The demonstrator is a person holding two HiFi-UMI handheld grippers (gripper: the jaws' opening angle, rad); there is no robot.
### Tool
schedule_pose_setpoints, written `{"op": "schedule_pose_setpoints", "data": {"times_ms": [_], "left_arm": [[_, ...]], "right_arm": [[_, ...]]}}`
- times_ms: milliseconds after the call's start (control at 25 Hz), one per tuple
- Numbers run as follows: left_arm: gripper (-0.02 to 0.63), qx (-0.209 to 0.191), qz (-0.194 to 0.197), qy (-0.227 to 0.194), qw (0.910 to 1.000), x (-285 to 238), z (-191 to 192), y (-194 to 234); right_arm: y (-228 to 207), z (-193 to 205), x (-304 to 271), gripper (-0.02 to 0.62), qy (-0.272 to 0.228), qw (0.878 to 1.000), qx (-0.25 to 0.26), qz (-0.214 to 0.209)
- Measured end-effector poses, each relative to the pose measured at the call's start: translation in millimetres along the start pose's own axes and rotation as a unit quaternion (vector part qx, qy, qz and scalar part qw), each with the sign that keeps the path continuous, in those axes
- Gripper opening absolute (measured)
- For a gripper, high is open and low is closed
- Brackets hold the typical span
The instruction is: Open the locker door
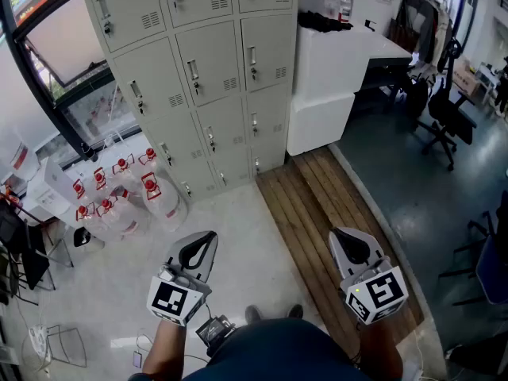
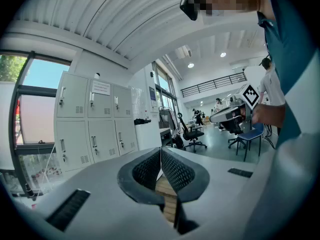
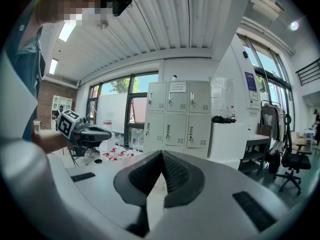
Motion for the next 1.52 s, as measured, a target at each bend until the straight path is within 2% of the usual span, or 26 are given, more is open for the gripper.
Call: {"op": "schedule_pose_setpoints", "data": {"times_ms": [440, 800, 1280, 1520], "left_arm": [[0.018, 0.003, 0.003, 0.000, 1.0000, -13, 3, 3], [0.018, 0.008, 0.011, 0.001, 0.9999, -21, 12, 23], [0.018, -0.009, 0.031, -0.006, 0.9995, -13, 20, 54], [0.018, -0.004, 0.012, 0.004, 0.9999, -29, 28, 65]], "right_arm": [[-11, 1, -8, 0.037, 0.002, 1.000, 0.000, 0.009], [-10, 1, -30, 0.037, -0.002, 1.000, -0.014, 0.021], [3, -6, -62, 0.037, -0.012, 0.998, -0.036, 0.050], [-21, -9, -93, 0.037, -0.014, 0.998, -0.032, 0.043]]}}
Point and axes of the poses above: the fingertips, and each gripper's own axes: x backward along the fingers, y to its left, z out of its underside, the point moved 2 cm from there along x, backward along the fingers, and after that the axes turned 5 degrees about z, right-handed, at the moved point
